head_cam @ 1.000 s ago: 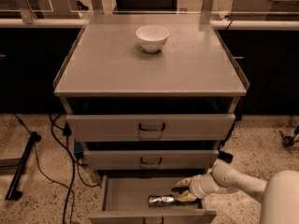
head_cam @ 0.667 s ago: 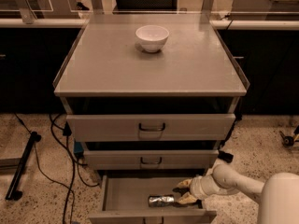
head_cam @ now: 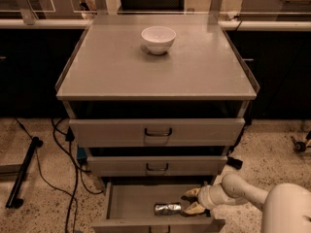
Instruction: Pick redbull can from bottom drawer and place on counter
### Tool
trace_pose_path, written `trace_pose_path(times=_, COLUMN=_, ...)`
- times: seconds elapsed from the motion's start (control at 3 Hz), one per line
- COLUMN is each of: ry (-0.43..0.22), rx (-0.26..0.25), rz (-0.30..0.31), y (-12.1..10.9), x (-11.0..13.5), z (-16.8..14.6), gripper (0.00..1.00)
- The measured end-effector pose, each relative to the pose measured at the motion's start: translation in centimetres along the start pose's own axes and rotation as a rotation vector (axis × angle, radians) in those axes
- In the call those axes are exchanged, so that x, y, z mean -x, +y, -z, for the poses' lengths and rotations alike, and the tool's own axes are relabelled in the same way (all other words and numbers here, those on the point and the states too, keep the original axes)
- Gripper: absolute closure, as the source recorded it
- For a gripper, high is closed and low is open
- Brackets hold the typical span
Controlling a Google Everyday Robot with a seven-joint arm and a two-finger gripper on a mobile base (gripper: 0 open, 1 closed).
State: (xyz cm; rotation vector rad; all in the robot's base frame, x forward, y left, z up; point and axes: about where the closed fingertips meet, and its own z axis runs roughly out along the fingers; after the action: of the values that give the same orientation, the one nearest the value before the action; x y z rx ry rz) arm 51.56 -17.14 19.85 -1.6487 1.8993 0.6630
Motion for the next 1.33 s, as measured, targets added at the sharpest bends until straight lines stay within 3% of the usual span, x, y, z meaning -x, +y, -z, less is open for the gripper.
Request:
trace_pose_path(times=0.67, ry=-0.041, rx=0.041, rz=-0.026, y=-0.2, x=-1.5, z=-3.9, gripper=0.34)
trace_pose_path(times=1.33, ry=-0.051, rx=0.053, rz=-0.027, y=0.0, x=-1.2, z=-4.5, gripper=0.4)
